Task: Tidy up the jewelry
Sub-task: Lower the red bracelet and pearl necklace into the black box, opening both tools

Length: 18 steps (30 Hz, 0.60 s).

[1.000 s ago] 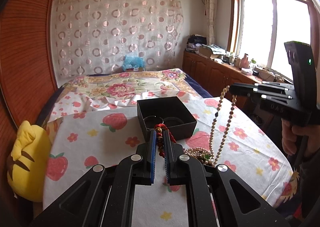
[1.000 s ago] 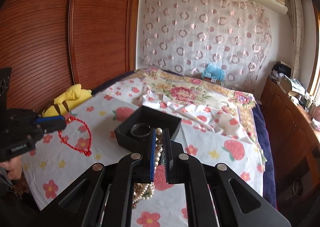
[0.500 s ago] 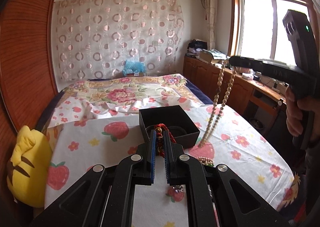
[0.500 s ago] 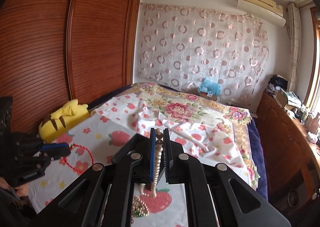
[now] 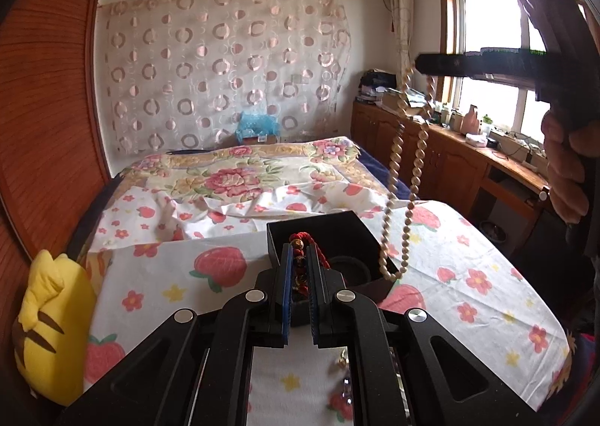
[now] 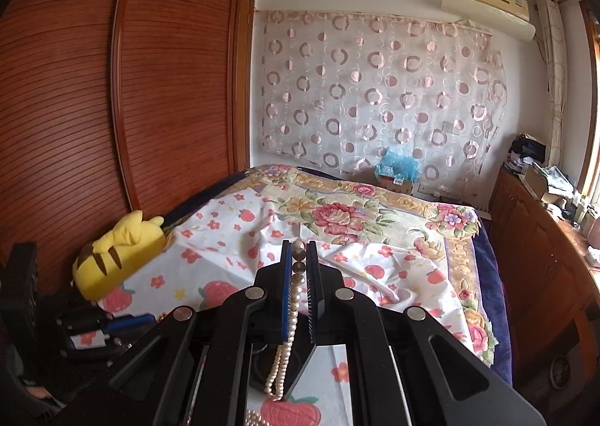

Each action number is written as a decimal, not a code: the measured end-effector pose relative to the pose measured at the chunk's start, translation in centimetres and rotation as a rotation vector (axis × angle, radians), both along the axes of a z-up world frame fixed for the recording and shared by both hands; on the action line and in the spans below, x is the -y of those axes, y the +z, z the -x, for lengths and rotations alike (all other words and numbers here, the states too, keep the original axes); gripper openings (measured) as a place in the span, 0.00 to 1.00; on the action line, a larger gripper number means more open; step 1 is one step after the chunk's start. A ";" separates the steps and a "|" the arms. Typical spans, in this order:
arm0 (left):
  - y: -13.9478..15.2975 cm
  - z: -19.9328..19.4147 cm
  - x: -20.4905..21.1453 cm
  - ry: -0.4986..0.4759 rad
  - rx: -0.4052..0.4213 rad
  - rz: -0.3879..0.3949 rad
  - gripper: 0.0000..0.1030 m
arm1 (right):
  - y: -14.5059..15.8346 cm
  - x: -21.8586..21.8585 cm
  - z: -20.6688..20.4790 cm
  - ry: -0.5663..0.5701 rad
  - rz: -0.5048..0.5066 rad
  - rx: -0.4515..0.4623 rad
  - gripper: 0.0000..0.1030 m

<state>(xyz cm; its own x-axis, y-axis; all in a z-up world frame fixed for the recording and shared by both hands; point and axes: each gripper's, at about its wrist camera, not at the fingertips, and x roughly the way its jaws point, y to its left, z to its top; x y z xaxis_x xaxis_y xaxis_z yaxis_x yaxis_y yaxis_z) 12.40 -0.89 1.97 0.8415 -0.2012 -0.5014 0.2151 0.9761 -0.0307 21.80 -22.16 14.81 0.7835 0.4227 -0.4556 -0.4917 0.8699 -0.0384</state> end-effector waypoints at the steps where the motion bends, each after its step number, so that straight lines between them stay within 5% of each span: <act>1: 0.0 -0.3 0.2 -0.001 -0.002 -0.002 0.06 | 0.1 -0.1 -0.2 0.002 -0.003 -0.002 0.08; 9: -0.8 -2.3 1.3 -0.011 -0.023 -0.021 0.06 | -1.5 -1.0 -3.1 0.005 0.035 -0.076 0.08; 18: -2.5 -3.9 2.0 -0.015 -0.063 -0.046 0.06 | -10.3 -2.0 -5.1 0.015 0.060 -0.240 0.08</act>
<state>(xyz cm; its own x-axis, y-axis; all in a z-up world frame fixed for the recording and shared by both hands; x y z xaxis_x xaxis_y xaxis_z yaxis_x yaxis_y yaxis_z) 16.31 -2.90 -0.56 0.8051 -0.1895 -0.5620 0.2291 0.9734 -0.0001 26.95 -20.18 4.48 0.6434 0.4004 -0.6525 -0.5060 0.8620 0.0300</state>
